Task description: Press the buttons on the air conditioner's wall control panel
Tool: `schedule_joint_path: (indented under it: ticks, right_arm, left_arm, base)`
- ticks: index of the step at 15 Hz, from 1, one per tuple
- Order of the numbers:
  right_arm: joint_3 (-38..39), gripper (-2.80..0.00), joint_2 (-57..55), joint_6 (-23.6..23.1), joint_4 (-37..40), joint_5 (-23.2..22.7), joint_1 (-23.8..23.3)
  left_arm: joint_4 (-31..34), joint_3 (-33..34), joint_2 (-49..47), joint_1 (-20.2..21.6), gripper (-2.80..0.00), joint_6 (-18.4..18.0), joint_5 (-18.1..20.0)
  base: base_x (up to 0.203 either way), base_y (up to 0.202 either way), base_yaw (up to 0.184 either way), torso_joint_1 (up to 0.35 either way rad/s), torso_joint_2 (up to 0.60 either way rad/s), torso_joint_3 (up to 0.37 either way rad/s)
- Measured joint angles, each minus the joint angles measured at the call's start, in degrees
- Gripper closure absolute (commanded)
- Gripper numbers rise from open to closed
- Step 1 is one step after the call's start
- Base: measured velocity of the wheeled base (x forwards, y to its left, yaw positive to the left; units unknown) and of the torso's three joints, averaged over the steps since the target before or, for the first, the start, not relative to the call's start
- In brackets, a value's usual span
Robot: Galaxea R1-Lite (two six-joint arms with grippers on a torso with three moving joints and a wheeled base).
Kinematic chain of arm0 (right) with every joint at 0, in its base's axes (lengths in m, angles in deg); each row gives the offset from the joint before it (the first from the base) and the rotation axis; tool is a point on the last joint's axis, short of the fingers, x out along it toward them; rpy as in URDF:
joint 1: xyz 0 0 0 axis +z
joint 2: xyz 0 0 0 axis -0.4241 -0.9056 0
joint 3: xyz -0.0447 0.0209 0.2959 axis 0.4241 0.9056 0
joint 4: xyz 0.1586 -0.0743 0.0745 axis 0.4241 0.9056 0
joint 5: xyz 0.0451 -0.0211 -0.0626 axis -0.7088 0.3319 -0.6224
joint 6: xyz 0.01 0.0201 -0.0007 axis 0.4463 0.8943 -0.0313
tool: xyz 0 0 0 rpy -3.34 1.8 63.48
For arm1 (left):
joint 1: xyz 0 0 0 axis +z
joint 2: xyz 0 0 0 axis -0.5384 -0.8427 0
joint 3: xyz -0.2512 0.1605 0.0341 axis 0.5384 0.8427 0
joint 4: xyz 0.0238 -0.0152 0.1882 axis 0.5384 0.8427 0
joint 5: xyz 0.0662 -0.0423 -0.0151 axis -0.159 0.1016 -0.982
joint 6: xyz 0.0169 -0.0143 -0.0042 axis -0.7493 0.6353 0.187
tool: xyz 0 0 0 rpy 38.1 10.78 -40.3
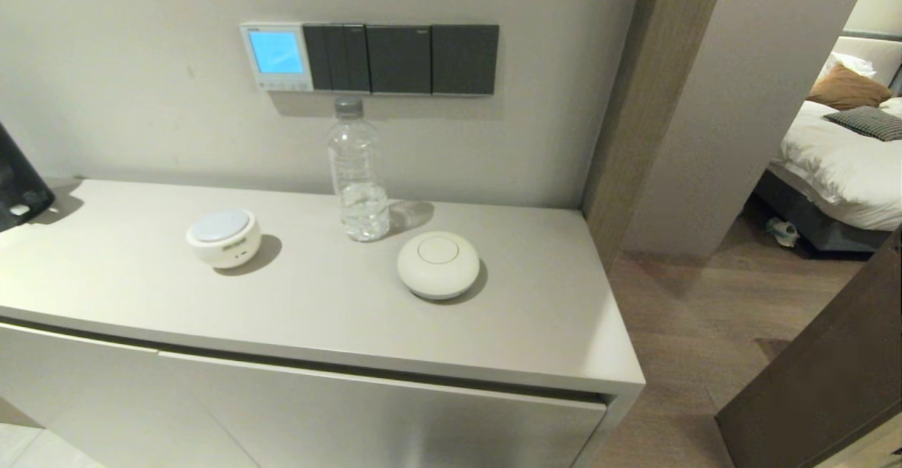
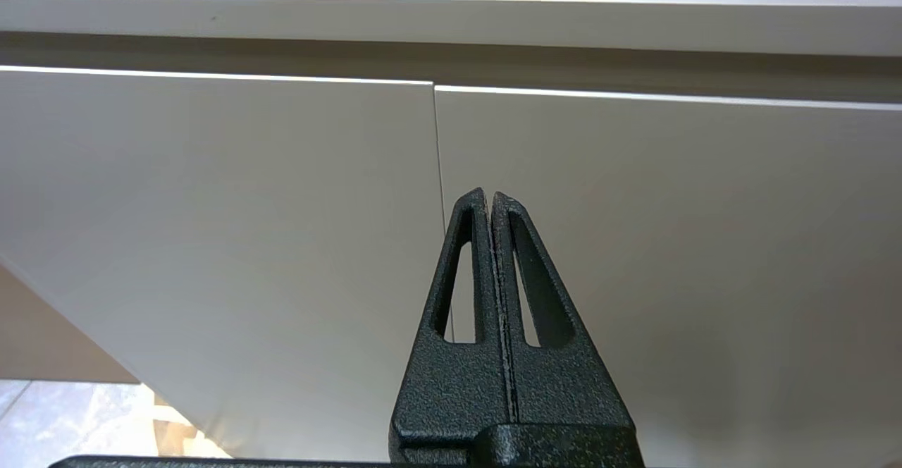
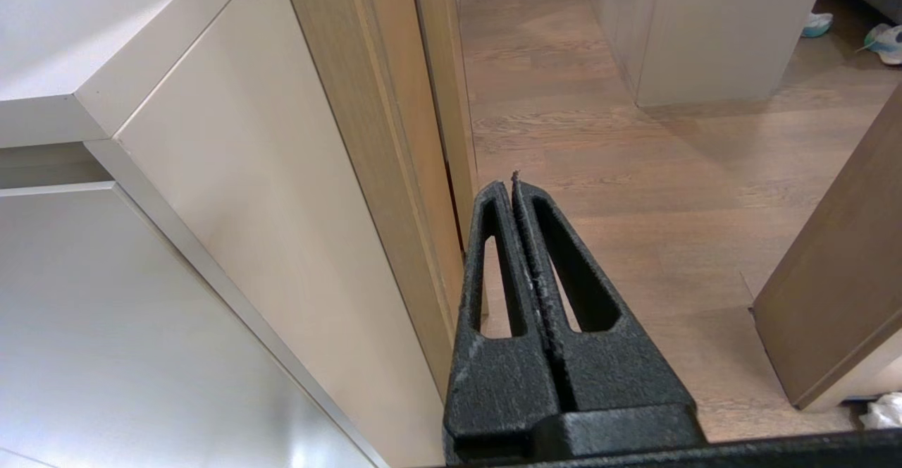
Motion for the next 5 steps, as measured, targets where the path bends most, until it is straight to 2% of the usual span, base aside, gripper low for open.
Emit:
schedule_joint_path:
  ticks: [5]
  right_arm:
    - [0.0, 0.0, 0.0, 0.0, 0.0, 0.0, 0.0]
  left_arm:
    - [0.1, 0.0, 0.0, -0.1, 0.0, 0.5, 0.0]
  base:
    - [0.0, 0.0, 0.0, 0.0, 0.0, 0.0]
